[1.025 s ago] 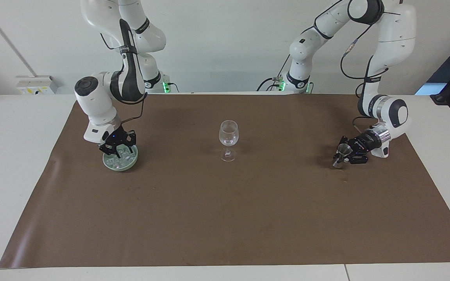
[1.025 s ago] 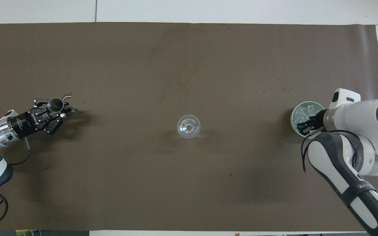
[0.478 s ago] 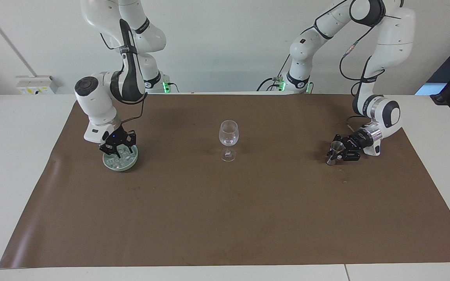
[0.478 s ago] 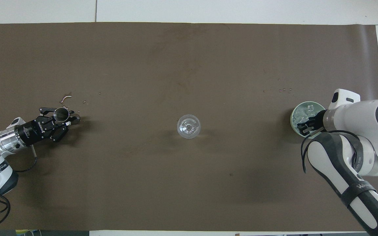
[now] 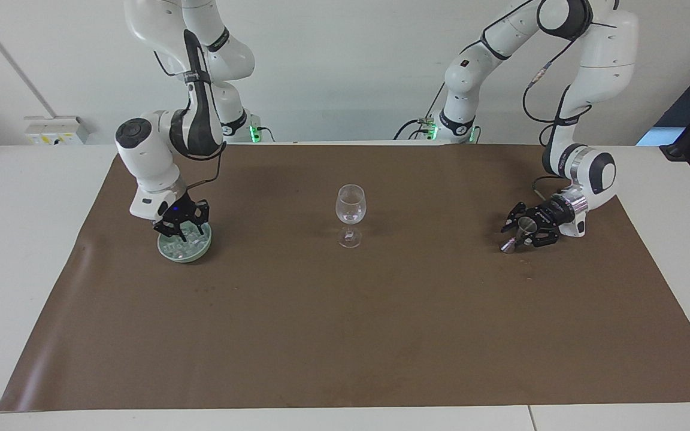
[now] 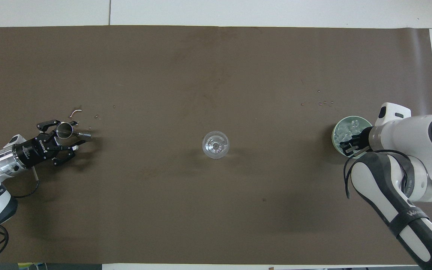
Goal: Pour wine and add ice with both arms
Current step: 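Release the silver cup and retract the left gripper toward rest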
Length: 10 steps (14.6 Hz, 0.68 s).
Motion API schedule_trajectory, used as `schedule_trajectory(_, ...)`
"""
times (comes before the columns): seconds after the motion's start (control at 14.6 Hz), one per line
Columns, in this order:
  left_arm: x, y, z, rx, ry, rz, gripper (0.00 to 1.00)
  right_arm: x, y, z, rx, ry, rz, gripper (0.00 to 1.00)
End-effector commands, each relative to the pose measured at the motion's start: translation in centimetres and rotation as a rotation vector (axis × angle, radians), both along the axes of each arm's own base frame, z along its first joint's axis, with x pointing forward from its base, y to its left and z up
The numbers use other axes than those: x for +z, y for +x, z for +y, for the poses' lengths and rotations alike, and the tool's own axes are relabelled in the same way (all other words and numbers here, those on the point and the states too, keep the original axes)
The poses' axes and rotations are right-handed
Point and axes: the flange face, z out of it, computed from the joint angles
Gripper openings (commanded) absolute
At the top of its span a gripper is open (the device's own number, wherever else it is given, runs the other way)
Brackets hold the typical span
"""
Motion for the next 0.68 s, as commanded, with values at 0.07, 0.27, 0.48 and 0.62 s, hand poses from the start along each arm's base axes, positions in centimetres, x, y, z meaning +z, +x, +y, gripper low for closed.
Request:
schedule_trajectory(0.07, 1.9, 0.0, 0.6, -0.045, 0.039, -0.037, 1.0, -0.3, -0.6, -0.1, 0.018, 0.016, -0.01, 0.42)
schedule_trajectory(0.27, 3.2, 0.0, 1.5, -0.136, 0.143, -0.059, 1.0, -0.3, -0.6, -0.1, 0.018, 0.016, -0.01, 0.41)
schedule_trajectory(0.48, 4.5, 0.2, 2.3, -0.208, 0.236, -0.076, 1.0, -0.3, -0.6, -0.1, 0.018, 0.016, -0.008, 0.34)
schedule_trajectory(0.62, 5.4, 0.5, 2.8, -0.286, 0.315, -0.095, 1.0, -0.3, -0.6, -0.1, 0.018, 0.016, -0.011, 0.29)
